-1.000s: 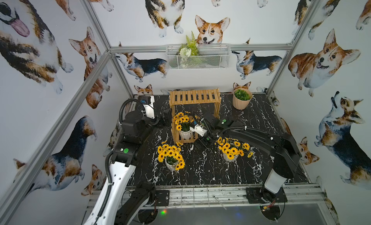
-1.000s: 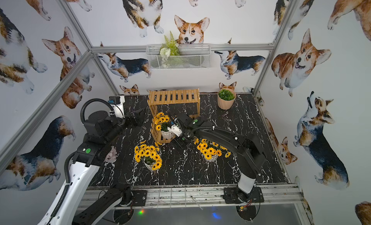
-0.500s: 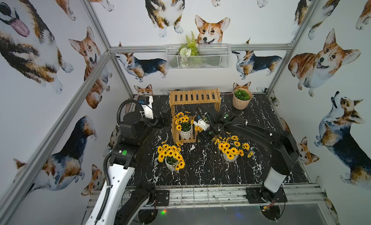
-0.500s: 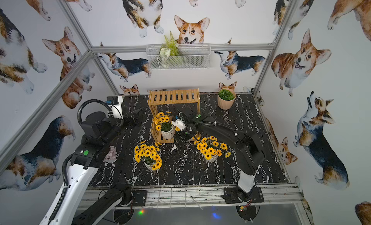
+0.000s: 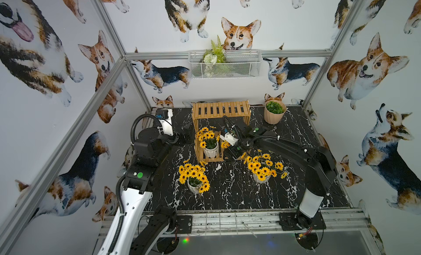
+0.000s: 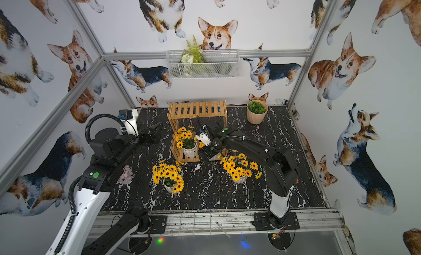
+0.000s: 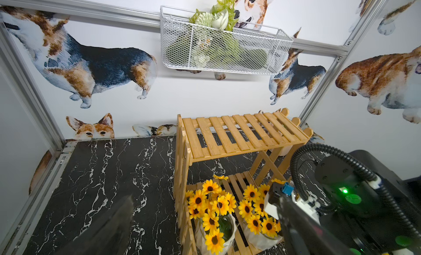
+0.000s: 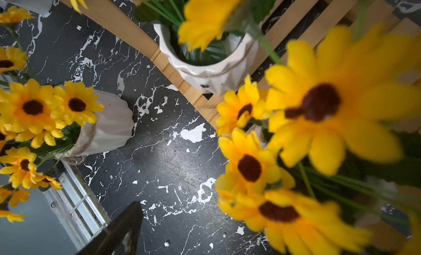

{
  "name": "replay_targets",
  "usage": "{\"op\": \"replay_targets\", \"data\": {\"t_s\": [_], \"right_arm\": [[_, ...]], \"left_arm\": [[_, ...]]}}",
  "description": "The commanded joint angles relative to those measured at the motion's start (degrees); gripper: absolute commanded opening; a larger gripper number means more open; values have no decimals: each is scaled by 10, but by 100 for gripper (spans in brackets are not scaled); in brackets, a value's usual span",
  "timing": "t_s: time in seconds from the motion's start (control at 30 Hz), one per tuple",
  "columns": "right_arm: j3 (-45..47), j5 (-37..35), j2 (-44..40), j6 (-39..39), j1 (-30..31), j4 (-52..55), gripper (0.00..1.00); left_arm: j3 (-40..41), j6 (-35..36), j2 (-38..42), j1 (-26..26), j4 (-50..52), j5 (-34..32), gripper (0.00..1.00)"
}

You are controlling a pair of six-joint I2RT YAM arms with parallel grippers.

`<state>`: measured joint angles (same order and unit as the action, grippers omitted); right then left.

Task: Take the sunflower pots off the shelves
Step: Pick up the sunflower pot from the shelf.

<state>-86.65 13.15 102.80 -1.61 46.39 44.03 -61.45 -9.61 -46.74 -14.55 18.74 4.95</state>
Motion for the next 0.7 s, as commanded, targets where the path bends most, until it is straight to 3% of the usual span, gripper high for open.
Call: {"op": "replay_targets", "data": {"t_s": [0.0, 0.67], "right_arm": [[-9, -17, 6, 16, -1, 5, 88], [-19, -56, 39, 27, 0, 11, 79]], "left_arm": [[1, 4, 4, 1, -8, -1, 100], [10, 2, 17, 1, -7, -5, 100]]}}
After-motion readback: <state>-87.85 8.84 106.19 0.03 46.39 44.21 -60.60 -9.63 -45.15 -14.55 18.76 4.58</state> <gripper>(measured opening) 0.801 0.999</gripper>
